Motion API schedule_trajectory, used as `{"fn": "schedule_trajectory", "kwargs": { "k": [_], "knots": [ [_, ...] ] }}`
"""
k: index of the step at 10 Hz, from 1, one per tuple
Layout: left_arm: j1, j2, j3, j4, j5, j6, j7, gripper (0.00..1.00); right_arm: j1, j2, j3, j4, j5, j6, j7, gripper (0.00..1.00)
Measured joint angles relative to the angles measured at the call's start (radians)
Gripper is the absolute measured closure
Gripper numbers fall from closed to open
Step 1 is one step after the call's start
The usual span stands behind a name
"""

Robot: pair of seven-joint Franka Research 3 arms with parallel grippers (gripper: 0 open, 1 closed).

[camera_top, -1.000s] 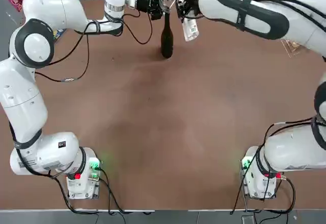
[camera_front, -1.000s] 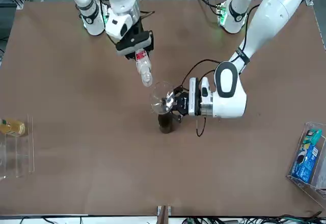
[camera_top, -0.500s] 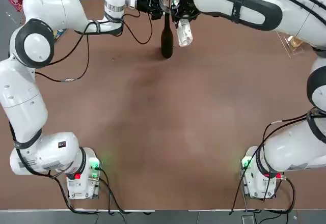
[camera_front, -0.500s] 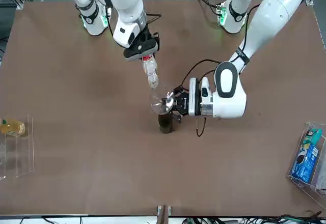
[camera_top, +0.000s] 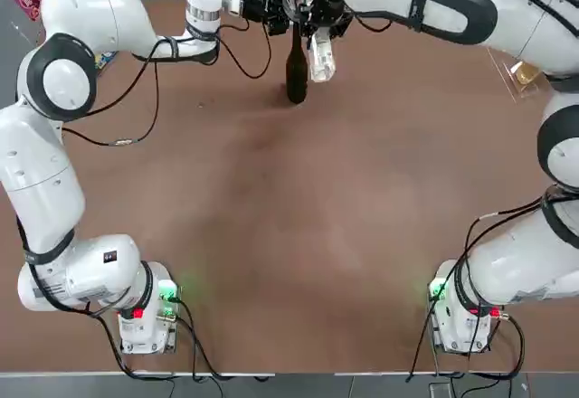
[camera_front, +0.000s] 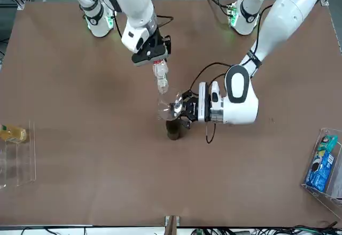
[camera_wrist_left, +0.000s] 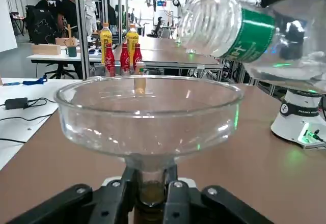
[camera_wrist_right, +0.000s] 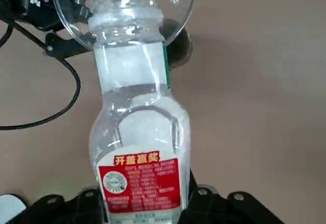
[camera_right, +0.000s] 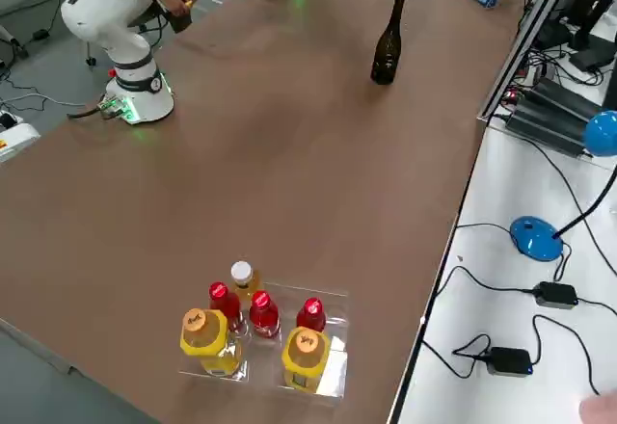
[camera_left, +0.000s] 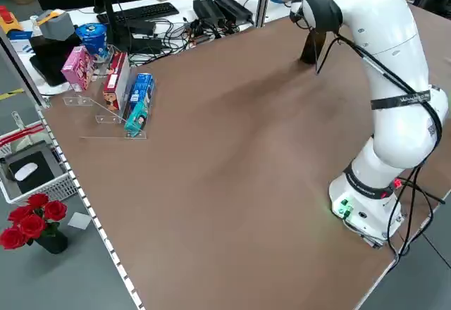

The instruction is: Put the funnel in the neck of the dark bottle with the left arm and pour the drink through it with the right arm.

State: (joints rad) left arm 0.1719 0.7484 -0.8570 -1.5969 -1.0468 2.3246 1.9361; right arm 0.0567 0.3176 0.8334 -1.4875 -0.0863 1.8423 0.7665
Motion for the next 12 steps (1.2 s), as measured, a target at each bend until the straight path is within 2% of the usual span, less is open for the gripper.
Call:
{"fn": "schedule_trajectory", "kwargs": {
  "k": [4,9,12],
  "knots": [
    [0.0,0.001,0.0,0.0,0.0,0.0,0.0,0.75,0.002,0.056,0.037,0.058,0.001,-0.035,0.08,0.48],
    [0.0,0.001,0.0,0.0,-0.001,0.0,0.0,0.75,0.002,0.062,0.041,0.103,0.061,-0.048,0.111,0.48],
    [0.0,0.001,0.0,0.0,-0.001,0.0,0.0,0.75,0.002,0.093,0.041,0.122,0.067,-0.047,0.148,0.48]
  ]
}}
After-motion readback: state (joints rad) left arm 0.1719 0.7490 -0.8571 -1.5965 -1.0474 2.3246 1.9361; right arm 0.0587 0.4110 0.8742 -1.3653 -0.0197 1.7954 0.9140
